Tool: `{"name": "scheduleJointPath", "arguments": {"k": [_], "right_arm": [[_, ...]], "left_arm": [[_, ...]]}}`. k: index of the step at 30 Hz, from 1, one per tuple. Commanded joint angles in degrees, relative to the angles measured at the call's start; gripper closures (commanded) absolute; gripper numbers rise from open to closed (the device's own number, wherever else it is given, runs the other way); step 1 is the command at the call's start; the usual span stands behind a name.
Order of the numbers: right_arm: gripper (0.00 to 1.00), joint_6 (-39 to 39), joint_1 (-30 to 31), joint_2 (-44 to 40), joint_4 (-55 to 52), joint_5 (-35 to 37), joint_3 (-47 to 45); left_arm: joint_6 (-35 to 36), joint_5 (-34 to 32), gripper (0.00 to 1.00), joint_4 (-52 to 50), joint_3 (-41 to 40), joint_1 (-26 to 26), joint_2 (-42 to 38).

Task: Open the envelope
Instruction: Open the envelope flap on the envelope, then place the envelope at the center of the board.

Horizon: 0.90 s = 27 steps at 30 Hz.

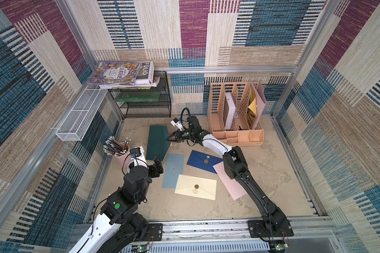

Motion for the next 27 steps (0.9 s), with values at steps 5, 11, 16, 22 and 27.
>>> {"name": "scheduleJointPath", "arguments": {"k": [5, 11, 16, 22, 27], "right_arm": [[0.97, -3.38, -1.13, 2.37, -1.34, 3.49, 1.3], [0.95, -5.54, -0.91, 3.37, -2.25, 5.86, 1.3], [0.93, -6.05, -1.24, 4.01, -1.95, 8.55, 1.3], [0.93, -1.99, -1.98, 6.17, 2.86, 8.64, 1.3], [0.9, -1.64, -1.99, 6.69, 4.33, 9.93, 1.3]], "left_arm": [[-0.84, 1.34, 0.17, -0.63, 0.11, 0.13, -0.5], [-0.97, 2.4, 0.17, -0.3, 0.26, 0.16, 0.25], [-0.91, 2.74, 0.17, -0.22, 0.2, 0.16, 0.27], [-1.11, 3.29, 0.17, -0.32, -0.02, 0.16, 0.33], [-1.19, 3.6, 0.17, 0.18, -0.25, 0.16, 0.62]]}}
